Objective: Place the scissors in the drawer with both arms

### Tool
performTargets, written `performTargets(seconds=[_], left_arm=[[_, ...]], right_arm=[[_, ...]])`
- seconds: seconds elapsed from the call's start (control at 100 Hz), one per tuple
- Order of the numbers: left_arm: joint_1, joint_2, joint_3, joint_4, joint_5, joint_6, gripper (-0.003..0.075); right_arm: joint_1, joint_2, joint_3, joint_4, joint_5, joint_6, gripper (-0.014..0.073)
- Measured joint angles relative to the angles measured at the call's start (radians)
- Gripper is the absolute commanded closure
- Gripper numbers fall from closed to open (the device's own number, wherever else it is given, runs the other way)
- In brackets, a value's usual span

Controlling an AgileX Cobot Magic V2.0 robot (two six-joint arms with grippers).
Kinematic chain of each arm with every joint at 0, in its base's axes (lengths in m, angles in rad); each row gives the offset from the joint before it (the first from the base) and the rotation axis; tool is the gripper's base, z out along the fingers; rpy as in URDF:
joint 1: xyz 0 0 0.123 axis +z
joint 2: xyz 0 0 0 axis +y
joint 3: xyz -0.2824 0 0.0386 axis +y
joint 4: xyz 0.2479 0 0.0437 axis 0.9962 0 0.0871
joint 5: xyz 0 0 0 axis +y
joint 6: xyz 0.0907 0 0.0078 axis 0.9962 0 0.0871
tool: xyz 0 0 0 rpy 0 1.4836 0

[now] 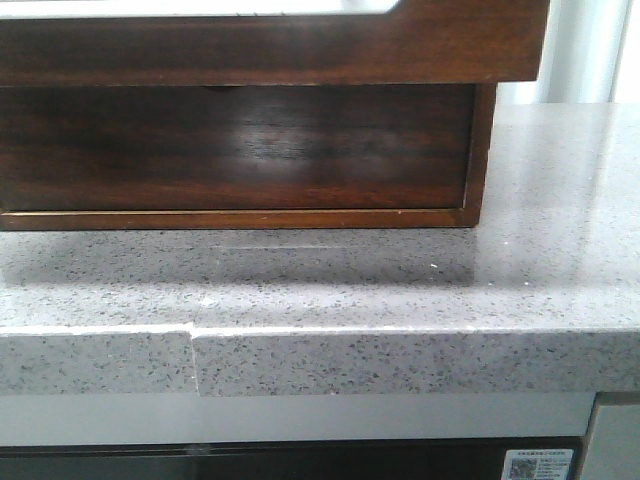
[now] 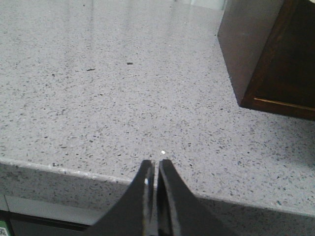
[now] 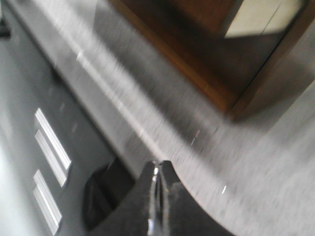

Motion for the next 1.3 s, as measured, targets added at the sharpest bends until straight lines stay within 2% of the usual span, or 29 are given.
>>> performTargets(seconds=[0.21, 0.32, 0.51, 0.6, 0.7, 0.93, 1.05, 1.3], left_arm=[[0.0, 0.0, 0.0, 0.0, 0.0, 0.0, 0.0742], [0.0, 0.0, 0.0, 0.0, 0.0, 0.0, 0.0742], [0.0, 0.0, 0.0, 0.0, 0.0, 0.0, 0.0742], [0.0, 0.0, 0.0, 0.0, 0.0, 0.0, 0.0742], [0.0, 0.0, 0.0, 0.0, 0.0, 0.0, 0.0742], [0.0, 0.0, 0.0, 0.0, 0.0, 0.0, 0.0742], [0.0, 0.0, 0.0, 0.0, 0.0, 0.0, 0.0742], [0.0, 0.0, 0.0, 0.0, 0.0, 0.0, 0.0742]], right_arm=[[-0.148, 0.0, 0.1, -0.002, -0.315, 0.0, 0.0655], [-0.244, 0.0, 0.137, 0.089, -0.459, 0.038, 0.0655], [-0.41, -0.004, 0.155, 0.175, -0.582, 0.151, 0.0655], [-0.496, -0.004, 0.155, 0.177, -0.527, 0.215, 0.0655], [-0.568, -0.027, 0.155, 0.181, -0.398, 0.255, 0.0655], [-0.666, -0.206, 0.155, 0.181, -0.047, 0.268, 0.0655], [-0.7, -0.231, 0.155, 0.181, 0.078, 0.268, 0.0655], [-0.737, -0.231, 0.153, 0.172, 0.1, 0.268, 0.0655]])
